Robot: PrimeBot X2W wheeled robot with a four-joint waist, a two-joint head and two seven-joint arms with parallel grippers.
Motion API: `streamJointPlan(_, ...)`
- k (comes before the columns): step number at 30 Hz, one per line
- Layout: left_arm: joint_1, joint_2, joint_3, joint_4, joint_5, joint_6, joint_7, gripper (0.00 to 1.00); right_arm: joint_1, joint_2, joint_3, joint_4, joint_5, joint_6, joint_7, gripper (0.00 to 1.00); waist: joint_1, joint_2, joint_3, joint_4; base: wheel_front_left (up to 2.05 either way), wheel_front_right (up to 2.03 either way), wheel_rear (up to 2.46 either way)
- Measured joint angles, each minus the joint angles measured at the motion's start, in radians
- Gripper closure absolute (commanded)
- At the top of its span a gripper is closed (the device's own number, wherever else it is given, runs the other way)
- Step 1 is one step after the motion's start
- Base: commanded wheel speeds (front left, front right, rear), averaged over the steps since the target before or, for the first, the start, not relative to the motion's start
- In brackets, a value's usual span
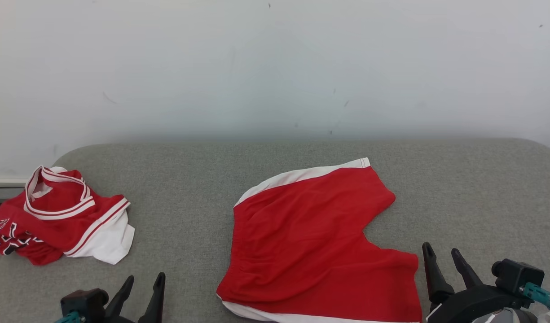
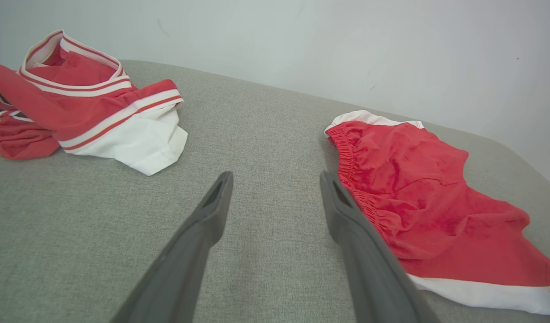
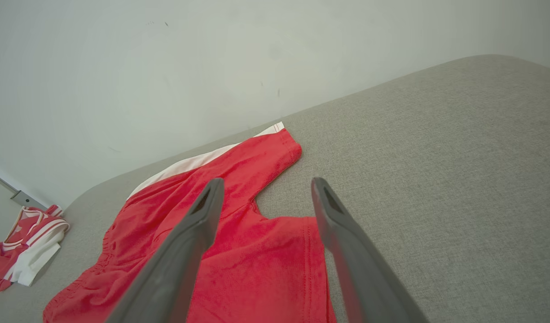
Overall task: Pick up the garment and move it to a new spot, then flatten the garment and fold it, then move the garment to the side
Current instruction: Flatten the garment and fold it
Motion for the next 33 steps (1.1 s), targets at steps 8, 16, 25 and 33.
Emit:
streamJointPlan(8,0.018,-0.015,0.029,-0.016,0.029,0.000,0.030,0.00,0.000,0.002,0.001,0.016,0.000,-0.004,0.001,0.00,0.0001,0.0000,0.006,-0.002,0.00,0.00,0.00)
streamJointPlan(16,0.018,-0.021,0.026,-0.035,0.066,0.000,0.083,0.00,0.000,0.005,0.004,0.030,0.000,-0.009,0.030,0.00,0.0000,0.0000,0.011,-0.004,0.00,0.00,0.00)
streamJointPlan(25,0.032,-0.021,-0.044,-0.055,0.064,0.000,0.239,0.00,0.045,-0.016,0.044,0.059,-0.009,-0.025,0.189,0.00,0.0000,0.0000,0.015,-0.001,0.00,0.00,0.00)
streamJointPlan(33,-0.041,-0.034,-0.104,-0.033,0.064,-0.002,0.387,0.00,0.042,-0.040,0.091,0.071,-0.034,-0.027,0.344,0.00,0.0002,0.0000,0.038,0.002,0.00,0.00,0.00)
